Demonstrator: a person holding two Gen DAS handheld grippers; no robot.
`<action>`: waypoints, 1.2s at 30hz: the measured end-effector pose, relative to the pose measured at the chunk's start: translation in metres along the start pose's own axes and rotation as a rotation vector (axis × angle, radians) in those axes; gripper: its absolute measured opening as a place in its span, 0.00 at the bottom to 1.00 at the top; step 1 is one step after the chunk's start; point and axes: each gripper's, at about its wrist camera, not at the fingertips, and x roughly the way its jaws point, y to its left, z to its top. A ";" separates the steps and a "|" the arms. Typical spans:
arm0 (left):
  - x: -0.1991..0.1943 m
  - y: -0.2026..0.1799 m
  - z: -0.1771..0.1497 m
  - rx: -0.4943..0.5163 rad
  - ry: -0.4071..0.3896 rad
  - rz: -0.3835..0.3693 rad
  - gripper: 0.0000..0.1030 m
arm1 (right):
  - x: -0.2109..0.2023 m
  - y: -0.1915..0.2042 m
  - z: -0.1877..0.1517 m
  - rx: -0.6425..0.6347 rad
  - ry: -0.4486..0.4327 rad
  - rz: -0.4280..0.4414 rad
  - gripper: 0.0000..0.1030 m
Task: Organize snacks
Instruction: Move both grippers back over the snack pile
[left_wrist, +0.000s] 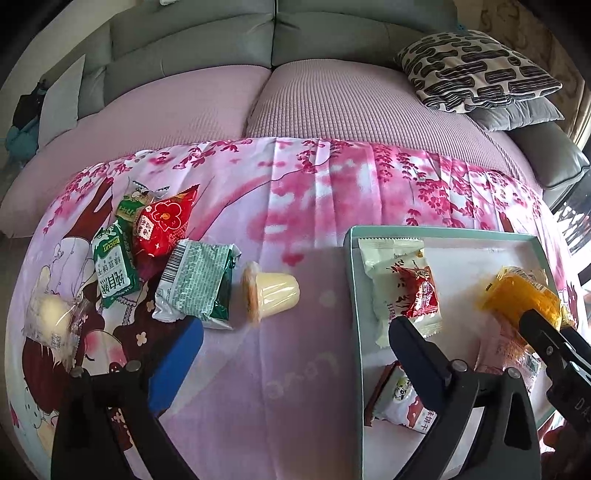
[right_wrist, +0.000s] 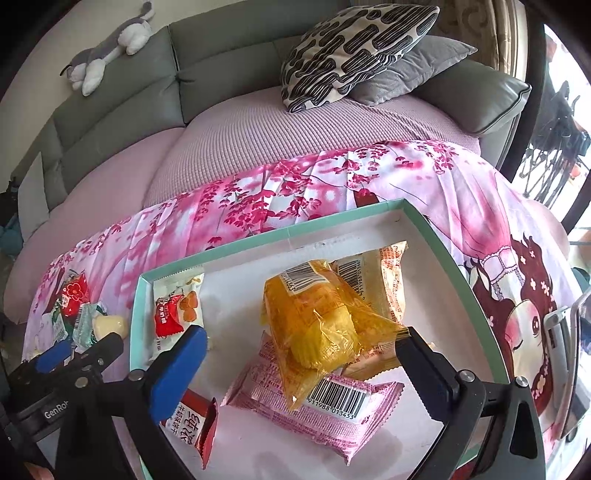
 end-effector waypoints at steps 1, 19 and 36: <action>0.000 0.000 0.000 0.001 0.002 -0.001 0.98 | 0.000 0.000 0.000 0.000 0.000 -0.001 1.00; -0.014 0.018 0.003 -0.038 -0.021 0.022 0.98 | -0.032 0.022 0.008 -0.057 -0.127 -0.004 1.00; -0.037 0.127 -0.006 -0.264 -0.019 0.299 0.98 | -0.022 0.090 -0.004 -0.160 -0.077 0.093 1.00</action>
